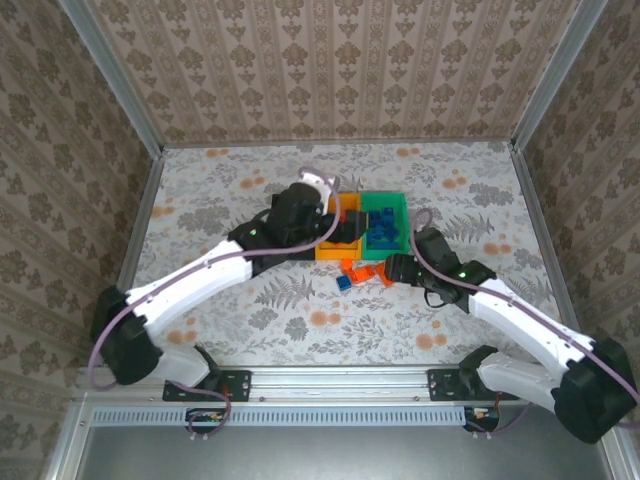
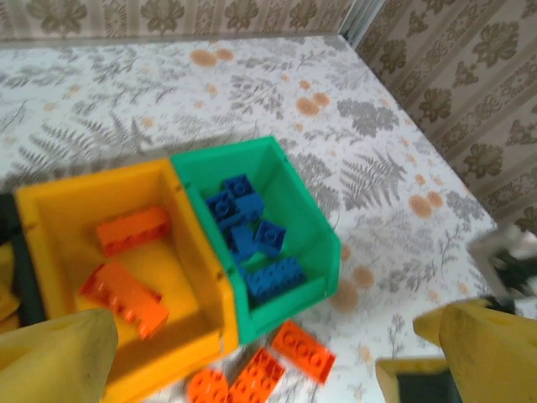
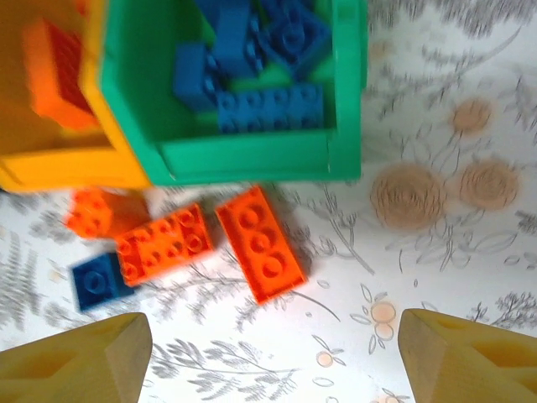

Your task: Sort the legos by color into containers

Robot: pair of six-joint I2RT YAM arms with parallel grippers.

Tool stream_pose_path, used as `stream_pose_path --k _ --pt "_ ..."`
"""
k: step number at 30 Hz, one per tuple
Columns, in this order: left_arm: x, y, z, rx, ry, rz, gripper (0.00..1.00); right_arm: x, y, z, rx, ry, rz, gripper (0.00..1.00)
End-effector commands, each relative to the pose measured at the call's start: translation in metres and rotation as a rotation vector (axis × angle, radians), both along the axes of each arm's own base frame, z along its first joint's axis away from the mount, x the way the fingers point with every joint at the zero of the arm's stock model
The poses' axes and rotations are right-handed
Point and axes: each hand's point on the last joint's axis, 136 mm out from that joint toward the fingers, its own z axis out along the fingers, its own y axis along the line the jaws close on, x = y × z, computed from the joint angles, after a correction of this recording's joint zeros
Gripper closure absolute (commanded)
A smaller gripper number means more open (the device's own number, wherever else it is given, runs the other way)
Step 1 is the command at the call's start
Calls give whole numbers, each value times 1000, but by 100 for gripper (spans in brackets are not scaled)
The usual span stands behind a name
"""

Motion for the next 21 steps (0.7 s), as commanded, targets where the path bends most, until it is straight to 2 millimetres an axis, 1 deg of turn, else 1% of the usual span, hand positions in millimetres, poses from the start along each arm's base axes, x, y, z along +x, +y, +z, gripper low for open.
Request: stream_pose_path --k 1,4,6,9,10,15,21 --pt "-18 29 -31 46 49 64 0 -2 11 -24 -40 53 64 22" --pt "-34 54 -50 58 81 103 0 3 12 -41 -110 90 77 25" --pt "-40 71 -62 72 102 137 0 9 11 -47 -152 94 83 26" --pt "-49 89 -74 83 125 173 0 18 12 -52 -195 97 86 29" --pt "-52 95 -78 85 133 185 0 20 12 -58 -213 115 91 30" --pt "-57 112 -86 82 148 224 0 28 22 -65 -238 125 130 31" --pt "-58 118 -91 84 158 238 0 30 36 -71 -259 146 182 31"
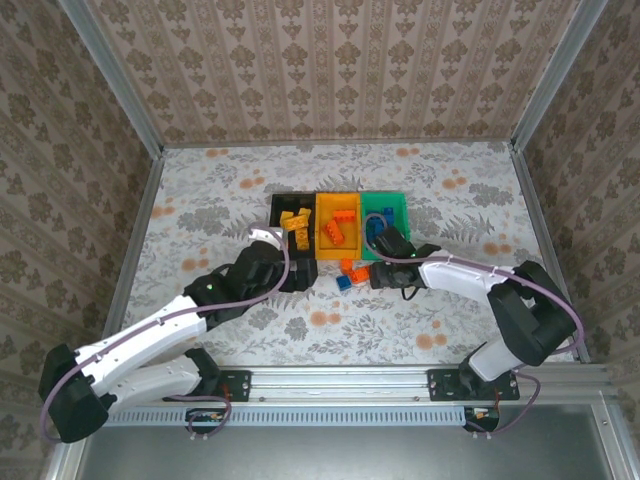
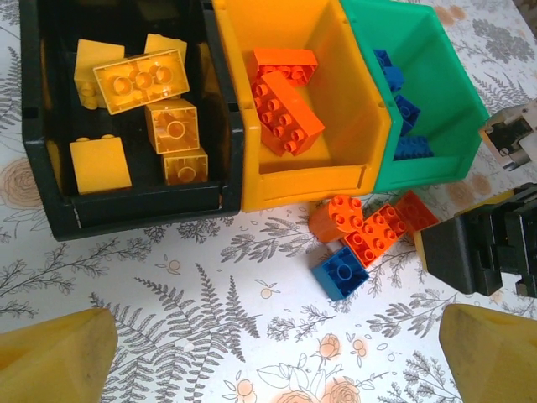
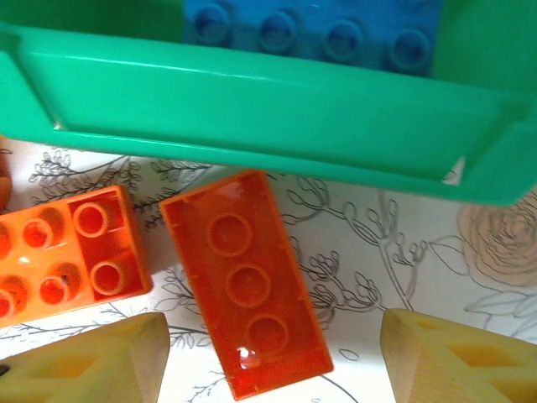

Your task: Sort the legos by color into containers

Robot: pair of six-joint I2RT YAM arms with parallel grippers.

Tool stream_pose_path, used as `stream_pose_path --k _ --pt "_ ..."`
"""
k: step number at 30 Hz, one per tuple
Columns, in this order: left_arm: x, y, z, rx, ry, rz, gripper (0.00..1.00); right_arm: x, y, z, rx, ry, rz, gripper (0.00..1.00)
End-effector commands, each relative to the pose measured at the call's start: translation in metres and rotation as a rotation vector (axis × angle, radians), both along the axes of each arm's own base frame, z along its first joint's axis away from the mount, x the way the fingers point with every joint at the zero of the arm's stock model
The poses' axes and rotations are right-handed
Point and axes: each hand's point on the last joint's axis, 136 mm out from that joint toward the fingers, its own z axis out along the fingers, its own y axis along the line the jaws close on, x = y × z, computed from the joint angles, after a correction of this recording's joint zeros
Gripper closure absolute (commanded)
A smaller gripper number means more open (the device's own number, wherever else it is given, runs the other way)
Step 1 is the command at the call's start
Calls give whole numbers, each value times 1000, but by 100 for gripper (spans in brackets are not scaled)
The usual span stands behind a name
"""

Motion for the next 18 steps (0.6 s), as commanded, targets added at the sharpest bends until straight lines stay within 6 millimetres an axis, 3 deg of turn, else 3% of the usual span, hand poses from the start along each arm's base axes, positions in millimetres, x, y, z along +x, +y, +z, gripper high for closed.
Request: stream_pose_path --k 1,11,18 --pt "0 9 -6 7 15 38 0 7 7 1 -29 -7 37 32" --pt "-1 12 -14 11 36 48 0 -1 -1 -20 -88 66 12 52" --pt "-1 14 -18 19 40 49 0 -20 -7 -20 -45 82 -6 67"
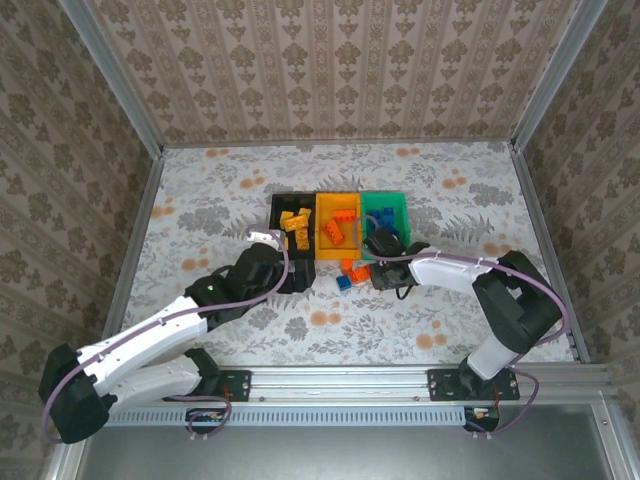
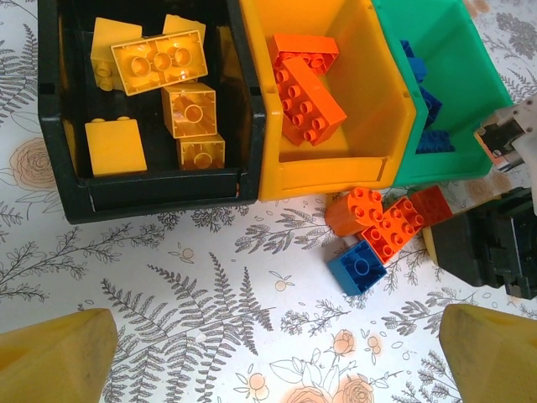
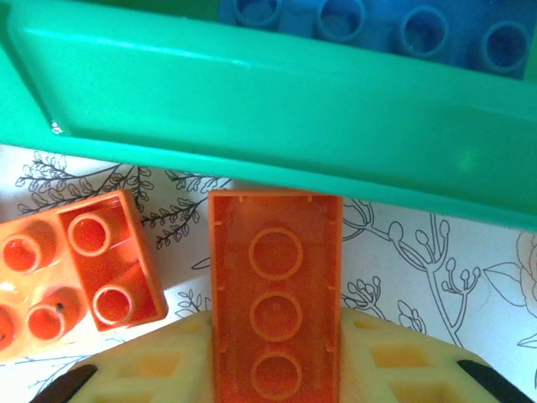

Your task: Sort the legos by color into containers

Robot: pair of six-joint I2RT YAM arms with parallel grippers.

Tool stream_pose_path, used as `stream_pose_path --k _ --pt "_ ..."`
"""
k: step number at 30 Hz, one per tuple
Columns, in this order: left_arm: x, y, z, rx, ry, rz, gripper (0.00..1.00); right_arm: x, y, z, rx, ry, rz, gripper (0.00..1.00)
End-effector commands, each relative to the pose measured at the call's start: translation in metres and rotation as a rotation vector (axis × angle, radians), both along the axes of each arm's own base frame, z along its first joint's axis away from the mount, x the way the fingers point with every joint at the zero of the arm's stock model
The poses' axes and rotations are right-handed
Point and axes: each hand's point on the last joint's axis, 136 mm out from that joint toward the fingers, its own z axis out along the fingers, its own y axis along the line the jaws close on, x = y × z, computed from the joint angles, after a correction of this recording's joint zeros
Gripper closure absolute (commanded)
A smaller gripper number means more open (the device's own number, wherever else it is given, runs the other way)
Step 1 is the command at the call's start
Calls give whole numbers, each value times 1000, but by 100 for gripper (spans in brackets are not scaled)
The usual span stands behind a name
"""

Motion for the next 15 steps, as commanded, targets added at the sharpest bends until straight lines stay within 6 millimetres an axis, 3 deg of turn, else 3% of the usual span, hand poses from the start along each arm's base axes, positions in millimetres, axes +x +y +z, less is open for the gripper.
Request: stream_pose_path --k 1,8,12,15 --pt "-2 7 -7 10 16 23 0 -24 -11 -4 -2 49 -17 67" --pt "-1 14 -18 32 20 45 0 -55 -9 29 95 21 28 69" --pt "-3 19 -29 49 37 56 0 -67 4 62 148 -18 96 69" --pt "-7 23 -39 65 56 58 0 -63 23 94 210 -69 146 69"
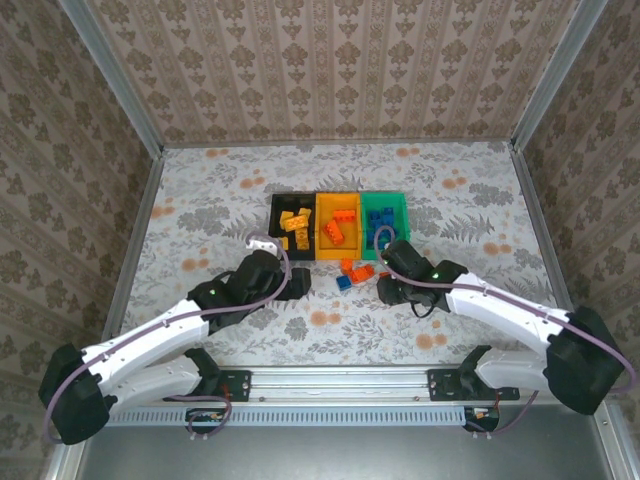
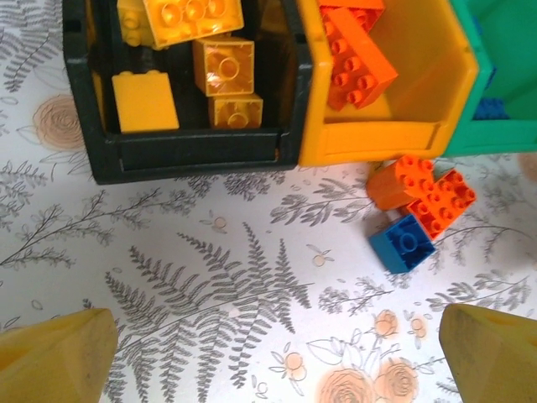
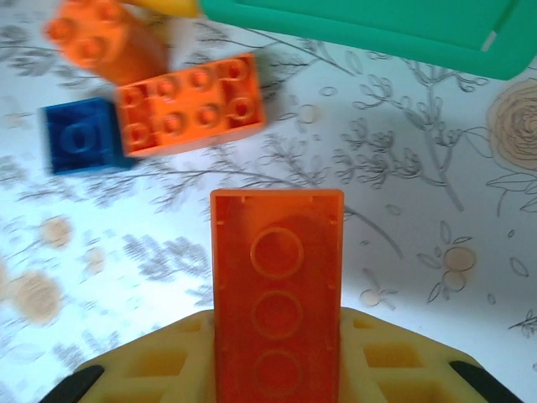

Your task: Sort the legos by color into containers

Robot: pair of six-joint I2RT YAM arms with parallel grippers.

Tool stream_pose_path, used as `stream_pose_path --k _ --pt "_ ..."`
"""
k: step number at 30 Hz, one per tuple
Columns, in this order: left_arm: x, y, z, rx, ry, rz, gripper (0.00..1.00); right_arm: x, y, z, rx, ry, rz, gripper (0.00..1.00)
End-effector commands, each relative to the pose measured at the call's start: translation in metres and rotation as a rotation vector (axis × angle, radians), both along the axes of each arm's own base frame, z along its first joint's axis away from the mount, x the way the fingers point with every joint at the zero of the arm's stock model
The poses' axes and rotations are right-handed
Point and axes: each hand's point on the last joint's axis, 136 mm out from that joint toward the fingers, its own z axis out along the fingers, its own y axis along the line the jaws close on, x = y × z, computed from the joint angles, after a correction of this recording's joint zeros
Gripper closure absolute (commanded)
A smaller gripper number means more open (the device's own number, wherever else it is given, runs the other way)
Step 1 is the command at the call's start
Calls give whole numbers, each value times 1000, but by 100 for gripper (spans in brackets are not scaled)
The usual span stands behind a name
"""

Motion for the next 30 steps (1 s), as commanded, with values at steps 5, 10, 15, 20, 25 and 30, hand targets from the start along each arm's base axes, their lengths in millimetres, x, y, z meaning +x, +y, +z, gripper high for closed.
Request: stream_pose_path --k 5,10,15,20,25,30 --pt "-7 11 -20 9 45 34 0 34 55 68 113 -85 91 68" --pt "-11 13 -23 19 59 31 0 103 91 73 89 -126 63 68" --pt "-14 13 -22 20 63 14 0 157 104 57 8 -120 12 67" --pt "-18 13 -22 24 69 -2 0 185 105 40 -60 -96 -27 64" --pt "-20 11 -23 35 79 -19 0 196 110 36 -57 -81 -48 43" --pt "-18 6 -17 36 65 -41 0 195 114 62 5 -131 -44 28"
